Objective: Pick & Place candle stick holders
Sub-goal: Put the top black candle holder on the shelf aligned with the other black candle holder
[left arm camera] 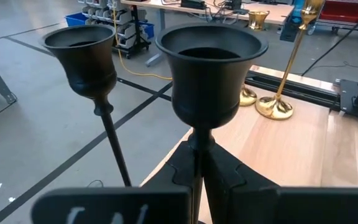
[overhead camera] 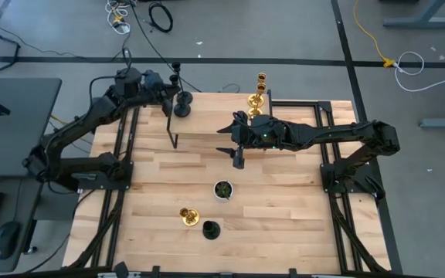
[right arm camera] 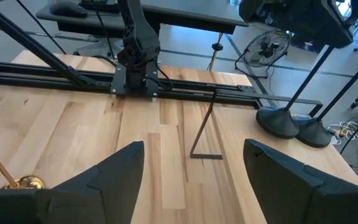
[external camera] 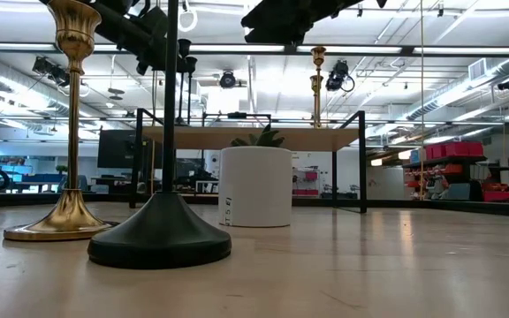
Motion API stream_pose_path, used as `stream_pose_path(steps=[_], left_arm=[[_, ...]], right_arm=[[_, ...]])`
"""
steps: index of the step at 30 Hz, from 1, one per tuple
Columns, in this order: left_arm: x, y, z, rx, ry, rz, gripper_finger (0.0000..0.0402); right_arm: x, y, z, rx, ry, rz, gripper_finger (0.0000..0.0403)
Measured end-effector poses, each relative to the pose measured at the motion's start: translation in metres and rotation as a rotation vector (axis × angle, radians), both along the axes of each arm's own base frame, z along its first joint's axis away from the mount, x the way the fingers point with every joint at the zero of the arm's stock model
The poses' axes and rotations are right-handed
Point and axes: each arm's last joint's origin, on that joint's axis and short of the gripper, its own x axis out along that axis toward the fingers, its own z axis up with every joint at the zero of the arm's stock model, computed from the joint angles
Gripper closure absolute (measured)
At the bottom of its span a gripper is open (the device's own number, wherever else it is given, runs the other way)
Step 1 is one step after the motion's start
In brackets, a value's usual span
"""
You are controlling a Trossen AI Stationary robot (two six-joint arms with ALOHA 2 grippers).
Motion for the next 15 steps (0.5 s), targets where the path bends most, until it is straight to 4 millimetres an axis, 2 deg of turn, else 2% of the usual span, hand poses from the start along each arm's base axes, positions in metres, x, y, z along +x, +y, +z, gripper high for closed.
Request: stream_pose_path(steps=[7, 15], left_arm=[[0.0083, 0.0087, -0.0061, -0.008, 0.002, -0.013, 0.0388], [0.0093, 0.0084, -0.0086, -0.026, -0.003, -0.046, 0.0387]], right_arm=[[0.0001, 0.0000, 0.0002, 0.000, -0.002, 0.000, 0.0129], [-0.0001, 0.0000, -0.0002, 0.006, 0.001, -0.002, 0.0129]])
